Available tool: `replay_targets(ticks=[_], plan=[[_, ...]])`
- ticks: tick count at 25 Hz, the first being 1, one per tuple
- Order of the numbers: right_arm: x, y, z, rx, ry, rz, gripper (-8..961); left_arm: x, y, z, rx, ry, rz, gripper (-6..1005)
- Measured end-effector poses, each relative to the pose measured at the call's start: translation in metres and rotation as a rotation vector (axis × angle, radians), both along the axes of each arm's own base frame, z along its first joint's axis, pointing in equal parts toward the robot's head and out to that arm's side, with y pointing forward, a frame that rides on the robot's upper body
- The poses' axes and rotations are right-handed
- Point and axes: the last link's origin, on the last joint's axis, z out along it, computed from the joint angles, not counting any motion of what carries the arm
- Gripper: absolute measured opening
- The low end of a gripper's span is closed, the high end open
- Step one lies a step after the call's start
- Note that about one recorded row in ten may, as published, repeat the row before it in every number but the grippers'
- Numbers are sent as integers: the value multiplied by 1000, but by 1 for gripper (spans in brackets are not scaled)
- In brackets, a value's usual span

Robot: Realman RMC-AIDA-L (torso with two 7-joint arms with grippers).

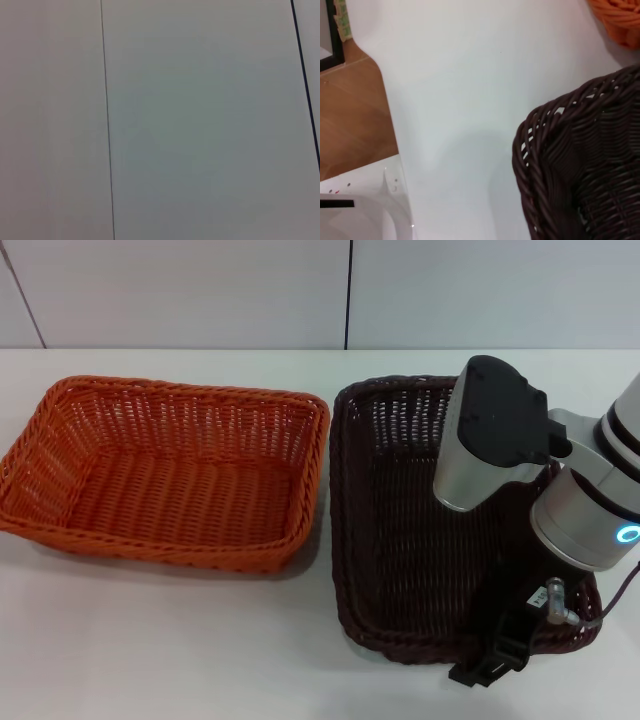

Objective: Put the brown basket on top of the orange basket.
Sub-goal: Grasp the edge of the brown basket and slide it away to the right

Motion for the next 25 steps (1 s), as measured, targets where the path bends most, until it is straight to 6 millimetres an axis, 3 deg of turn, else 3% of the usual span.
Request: replay_targets(ticks=[6, 12, 21, 25], plan=[[-4, -1, 3, 13, 12, 23, 378, -1, 0, 0, -2, 1, 1, 783], [-4, -3, 0, 11, 1, 28, 303, 0, 0, 1, 1, 2, 0, 783], [-8, -3, -1, 65, -35, 63, 292, -4, -5, 1, -1, 8, 13, 783], [-19, -2, 6, 124, -2, 96, 283, -6, -6, 0, -5, 8, 19, 783]])
